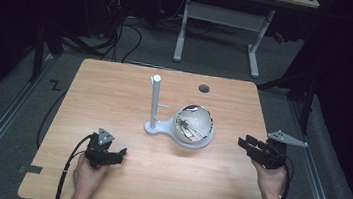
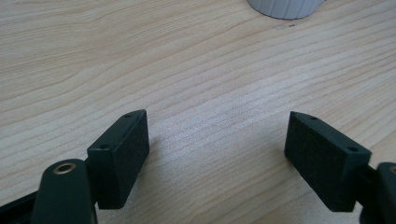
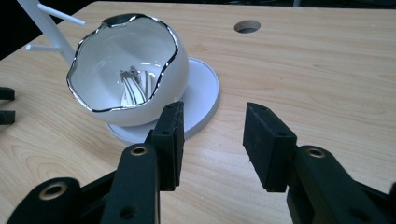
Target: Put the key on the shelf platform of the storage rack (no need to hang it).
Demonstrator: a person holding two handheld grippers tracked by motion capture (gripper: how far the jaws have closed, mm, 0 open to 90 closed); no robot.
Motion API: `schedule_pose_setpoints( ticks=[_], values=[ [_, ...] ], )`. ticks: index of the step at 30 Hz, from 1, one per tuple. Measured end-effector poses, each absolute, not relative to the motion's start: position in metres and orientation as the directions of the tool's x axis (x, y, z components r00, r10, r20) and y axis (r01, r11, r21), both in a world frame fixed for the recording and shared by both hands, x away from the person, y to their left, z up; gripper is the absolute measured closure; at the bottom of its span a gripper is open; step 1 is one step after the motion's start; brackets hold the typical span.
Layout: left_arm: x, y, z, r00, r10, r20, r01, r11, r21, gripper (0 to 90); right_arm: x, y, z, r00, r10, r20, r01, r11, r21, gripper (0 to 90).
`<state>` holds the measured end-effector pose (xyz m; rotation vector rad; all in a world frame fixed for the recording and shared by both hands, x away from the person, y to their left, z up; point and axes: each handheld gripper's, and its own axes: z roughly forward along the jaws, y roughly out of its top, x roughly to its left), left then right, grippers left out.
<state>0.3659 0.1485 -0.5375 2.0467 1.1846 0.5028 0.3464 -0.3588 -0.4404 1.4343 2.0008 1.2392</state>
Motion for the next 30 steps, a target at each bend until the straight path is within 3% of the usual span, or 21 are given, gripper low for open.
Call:
schedule_pose_setpoints(
  ticks=[30],
  values=[
    [0.366, 0.149, -0.537, 0.504, 0.863, -0.016, 0.588, -0.33, 0.738, 22.4, 0.342, -0.332, -0.492, -0.42, 0.894, 0.156, 0.599, 0.144, 0.787, 60.1]
  ],
)
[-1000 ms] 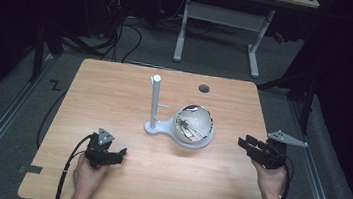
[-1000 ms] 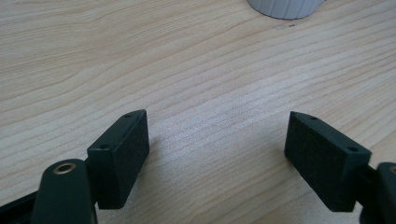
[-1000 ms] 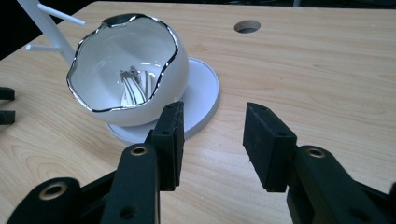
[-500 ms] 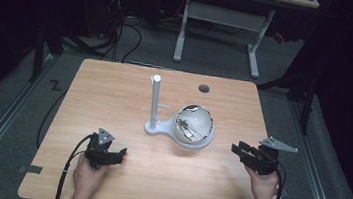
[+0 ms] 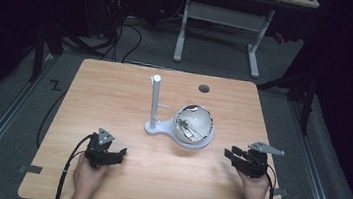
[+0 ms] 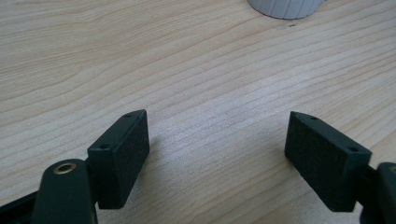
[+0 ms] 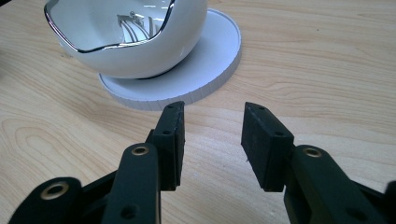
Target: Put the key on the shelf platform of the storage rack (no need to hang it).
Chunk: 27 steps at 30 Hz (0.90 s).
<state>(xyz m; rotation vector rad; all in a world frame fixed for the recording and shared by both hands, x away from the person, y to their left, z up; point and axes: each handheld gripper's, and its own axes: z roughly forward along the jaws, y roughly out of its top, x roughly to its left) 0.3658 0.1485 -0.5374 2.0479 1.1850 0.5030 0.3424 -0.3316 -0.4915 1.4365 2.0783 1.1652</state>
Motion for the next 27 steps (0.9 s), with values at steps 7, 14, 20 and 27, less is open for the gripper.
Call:
schedule_pose_setpoints(
  ticks=[7, 14, 20, 27],
  values=[
    [0.366, 0.149, -0.537, 0.504, 0.863, -0.016, 0.588, -0.33, 0.738, 22.4, 0.343, -0.326, -0.501, -0.414, 0.896, 0.16, 0.613, 0.145, 0.777, 59.5],
    [0.366, 0.148, -0.537, 0.504, 0.863, -0.016, 0.588, -0.33, 0.738, 22.4, 0.342, -0.318, -0.51, -0.419, 0.898, 0.138, 0.615, 0.169, 0.77, 59.2],
    [0.366, 0.148, -0.537, 0.504, 0.864, -0.016, 0.588, -0.33, 0.738, 22.4, 0.342, -0.312, -0.515, -0.418, 0.903, 0.101, 0.613, 0.198, 0.765, 58.5],
    [0.366, 0.148, -0.537, 0.504, 0.864, -0.016, 0.588, -0.33, 0.738, 22.4, 0.342, -0.305, -0.522, -0.424, 0.904, 0.048, 0.61, 0.246, 0.754, 57.8]
  ],
)
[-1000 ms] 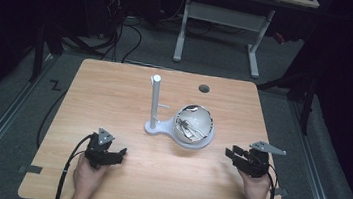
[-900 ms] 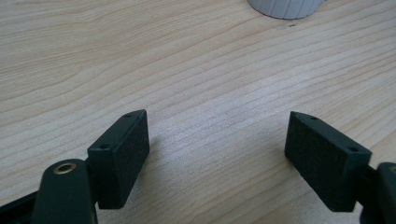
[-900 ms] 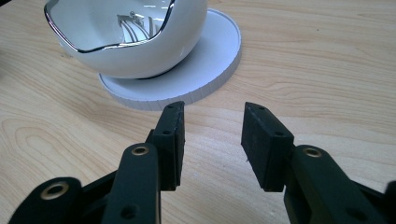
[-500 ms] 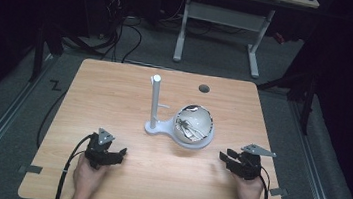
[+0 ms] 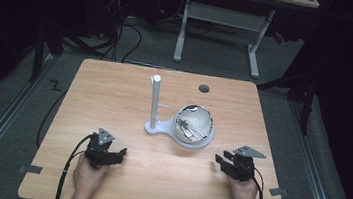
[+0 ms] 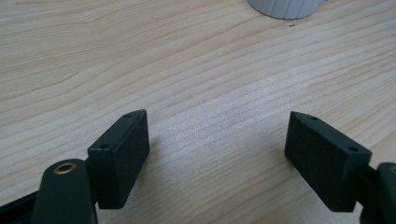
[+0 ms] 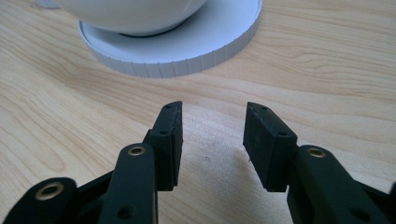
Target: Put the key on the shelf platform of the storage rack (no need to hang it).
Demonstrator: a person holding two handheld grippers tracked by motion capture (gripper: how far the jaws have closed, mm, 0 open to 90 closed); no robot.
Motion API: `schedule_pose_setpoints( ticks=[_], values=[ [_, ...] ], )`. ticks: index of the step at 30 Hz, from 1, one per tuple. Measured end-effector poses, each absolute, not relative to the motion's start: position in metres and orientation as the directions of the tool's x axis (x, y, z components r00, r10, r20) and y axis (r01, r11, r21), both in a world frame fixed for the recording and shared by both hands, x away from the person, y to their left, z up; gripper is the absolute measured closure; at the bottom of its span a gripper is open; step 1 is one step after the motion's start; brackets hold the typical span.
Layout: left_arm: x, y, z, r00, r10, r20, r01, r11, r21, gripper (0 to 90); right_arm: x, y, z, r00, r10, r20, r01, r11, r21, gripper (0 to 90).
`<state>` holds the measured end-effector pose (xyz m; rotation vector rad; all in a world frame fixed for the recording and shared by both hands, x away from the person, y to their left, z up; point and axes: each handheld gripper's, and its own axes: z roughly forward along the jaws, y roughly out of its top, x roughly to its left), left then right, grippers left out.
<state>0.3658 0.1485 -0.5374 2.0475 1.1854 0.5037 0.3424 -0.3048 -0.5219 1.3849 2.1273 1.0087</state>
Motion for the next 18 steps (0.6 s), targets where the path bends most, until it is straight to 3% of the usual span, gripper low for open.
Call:
schedule_pose_setpoints(
  ticks=[9, 18],
  values=[
    [0.366, 0.148, -0.537, 0.504, 0.864, -0.014, 0.588, -0.33, 0.738, 22.4, 0.342, -0.294, -0.531, -0.44, 0.898, -0.021, 0.6, 0.312, 0.737, 54.2],
    [0.366, 0.148, -0.537, 0.503, 0.864, -0.014, 0.588, -0.33, 0.738, 22.4, 0.342, -0.293, -0.531, -0.442, 0.897, -0.021, 0.604, 0.315, 0.732, 47.9]
  ],
)
